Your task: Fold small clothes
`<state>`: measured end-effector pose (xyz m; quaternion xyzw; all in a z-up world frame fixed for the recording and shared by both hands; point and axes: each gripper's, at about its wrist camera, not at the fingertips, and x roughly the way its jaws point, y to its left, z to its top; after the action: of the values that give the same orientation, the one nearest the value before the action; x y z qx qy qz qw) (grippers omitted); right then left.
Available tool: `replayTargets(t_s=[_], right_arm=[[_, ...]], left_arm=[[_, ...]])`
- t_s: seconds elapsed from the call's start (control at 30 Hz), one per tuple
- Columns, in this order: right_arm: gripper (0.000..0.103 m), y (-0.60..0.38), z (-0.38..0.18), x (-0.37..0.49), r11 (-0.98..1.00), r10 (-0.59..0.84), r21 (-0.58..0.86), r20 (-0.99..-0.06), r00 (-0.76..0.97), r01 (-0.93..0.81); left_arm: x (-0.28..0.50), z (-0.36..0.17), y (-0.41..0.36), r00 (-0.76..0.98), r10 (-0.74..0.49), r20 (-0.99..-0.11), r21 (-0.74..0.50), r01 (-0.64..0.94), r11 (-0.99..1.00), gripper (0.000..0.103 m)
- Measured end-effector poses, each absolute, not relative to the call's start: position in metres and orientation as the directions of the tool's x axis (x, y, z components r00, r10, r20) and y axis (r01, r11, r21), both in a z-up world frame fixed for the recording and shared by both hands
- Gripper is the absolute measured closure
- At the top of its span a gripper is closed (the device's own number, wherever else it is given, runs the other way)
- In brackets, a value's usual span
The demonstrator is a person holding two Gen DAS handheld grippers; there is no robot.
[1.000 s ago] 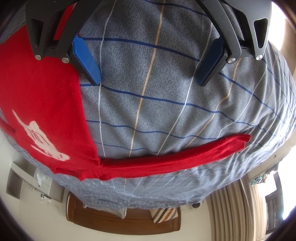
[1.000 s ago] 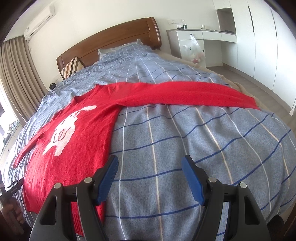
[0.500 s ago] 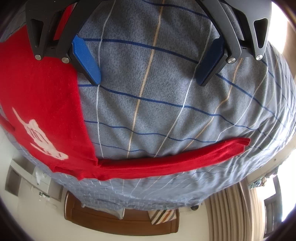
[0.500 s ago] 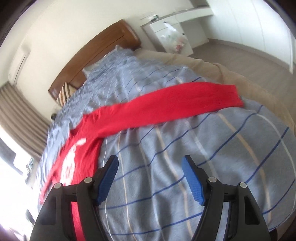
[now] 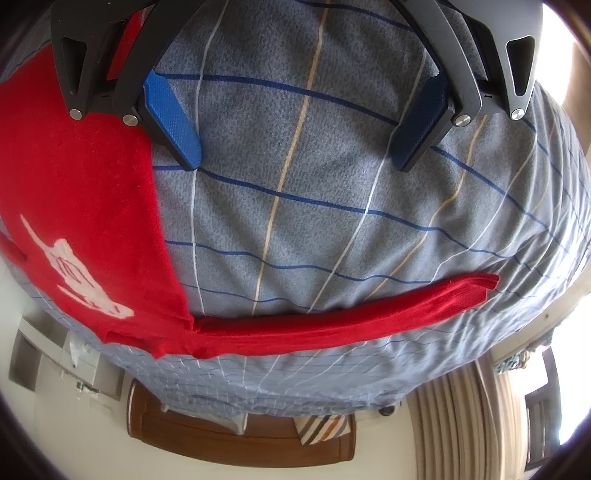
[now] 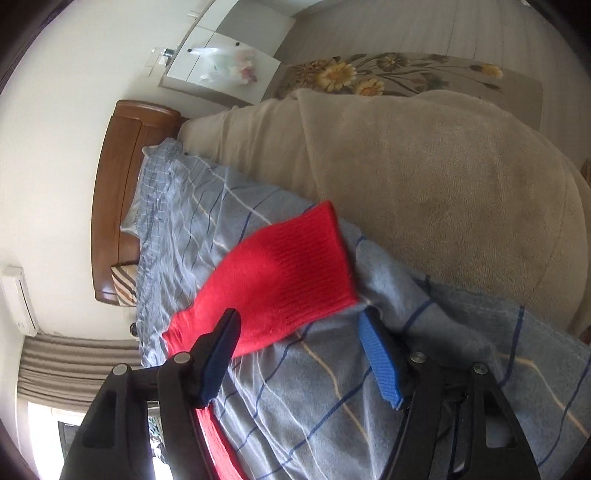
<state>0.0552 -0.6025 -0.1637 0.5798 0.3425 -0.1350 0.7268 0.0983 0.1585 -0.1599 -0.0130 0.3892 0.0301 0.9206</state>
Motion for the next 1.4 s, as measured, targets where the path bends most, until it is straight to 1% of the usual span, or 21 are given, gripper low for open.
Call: replayTargets(t_s=[0.07,0.13,0.23,0.3,0.33,0.37,0.4,0.43,0.5,0.57,0.63,0.73,0.83,0.9,1.03,1.13,1.2,1.23,1.27,1.3,1.4], right_arm=[[0.037,-0.608,-0.171,0.059,0.274,0.2,0.754,-0.652,0.731,0.597],[0.037,-0.613,-0.182,0.06,0.24,0.21,0.776,-0.628,0.75,0.583],[0.037,-0.621,-0.189,0.059,0.2,0.204,0.829,-0.557,0.805,0.522],[0.048,-0.624,-0.19,0.064,0.202,0.223,0.847,-0.528,0.819,0.491],[0.06,-0.624,-0.191,0.067,0.212,0.238,0.85,-0.524,0.818,0.482],[0.076,-0.625,-0.191,0.069,0.225,0.248,0.845,-0.531,0.81,0.485],[0.087,-0.626,-0.19,0.072,0.244,0.243,0.83,-0.553,0.797,0.502],[0.095,-0.626,-0.186,0.072,0.271,0.229,0.813,-0.574,0.786,0.515],[0.095,-0.623,-0.168,0.075,0.341,0.187,0.784,-0.598,0.78,0.519],[0.095,-0.612,-0.136,0.084,0.417,0.158,0.773,-0.58,0.799,0.478],[0.095,-0.591,-0.096,0.102,0.505,0.157,0.76,-0.547,0.822,0.41],[0.095,-0.535,-0.029,0.146,0.647,0.204,0.715,-0.497,0.844,0.264],[0.096,-0.455,0.024,0.194,0.741,0.306,0.665,-0.452,0.838,0.088],[0.096,-0.394,0.046,0.224,0.774,0.384,0.633,-0.442,0.811,-0.021],[0.096,-0.27,0.056,0.276,0.817,0.484,0.548,-0.481,0.731,-0.181],[0.096,-0.185,0.033,0.301,0.841,0.511,0.476,-0.542,0.667,-0.257],[0.092,-0.135,0.007,0.312,0.867,0.491,0.403,-0.598,0.634,-0.292],[0.076,-0.114,-0.01,0.316,0.873,0.486,0.38,-0.628,0.609,-0.304],[0.047,-0.095,-0.029,0.32,0.868,0.497,0.384,-0.657,0.566,-0.315],[0.038,-0.083,-0.049,0.32,0.859,0.512,0.402,-0.678,0.528,-0.317],[0.037,-0.059,-0.087,0.298,0.828,0.561,0.445,-0.675,0.479,-0.342]], left_arm=[[0.098,-0.16,0.158,0.696,0.047,-0.716,0.002,-0.065,0.998,0.0],[0.098,-0.16,0.158,0.698,0.047,-0.715,0.002,-0.066,0.998,0.0],[0.097,-0.161,0.157,0.7,0.052,-0.713,0.005,-0.069,0.998,0.0],[0.097,-0.161,0.156,0.701,0.058,-0.711,0.011,-0.071,0.997,0.0],[0.096,-0.161,0.155,0.701,0.06,-0.71,0.014,-0.072,0.997,0.0],[0.096,-0.161,0.155,0.701,0.062,-0.71,0.015,-0.072,0.997,0.0],[0.096,-0.161,0.155,0.702,0.063,-0.71,0.016,-0.073,0.997,0.0],[0.096,-0.161,0.154,0.701,0.063,-0.71,0.015,-0.075,0.997,0.0],[0.095,-0.161,0.154,0.701,0.064,-0.71,0.013,-0.078,0.997,0.0],[0.095,-0.161,0.154,0.701,0.064,-0.71,0.013,-0.077,0.997,0.0],[0.095,-0.161,0.155,0.7,0.062,-0.712,0.01,-0.078,0.997,0.0],[0.096,-0.16,0.156,0.697,0.056,-0.715,0.003,-0.077,0.997,0.0],[0.097,-0.159,0.159,0.695,0.044,-0.717,-0.011,-0.075,0.997,0.0],[0.098,-0.158,0.161,0.695,0.038,-0.718,-0.018,-0.074,0.997,0.0],[0.099,-0.158,0.162,0.696,0.031,-0.718,-0.023,-0.068,0.997,0.0],[0.099,-0.159,0.163,0.695,0.026,-0.718,-0.026,-0.064,0.998,0.0],[0.099,-0.159,0.163,0.695,0.023,-0.719,-0.029,-0.063,0.998,0.0],[0.099,-0.159,0.163,0.695,0.023,-0.719,-0.029,-0.062,0.998,0.0],[0.099,-0.159,0.163,0.695,0.022,-0.719,-0.029,-0.062,0.998,0.0],[0.099,-0.159,0.163,0.695,0.022,-0.719,-0.029,-0.062,0.998,0.0],[0.1,-0.159,0.163,0.695,0.022,-0.719,-0.03,-0.062,0.998,0.0]])
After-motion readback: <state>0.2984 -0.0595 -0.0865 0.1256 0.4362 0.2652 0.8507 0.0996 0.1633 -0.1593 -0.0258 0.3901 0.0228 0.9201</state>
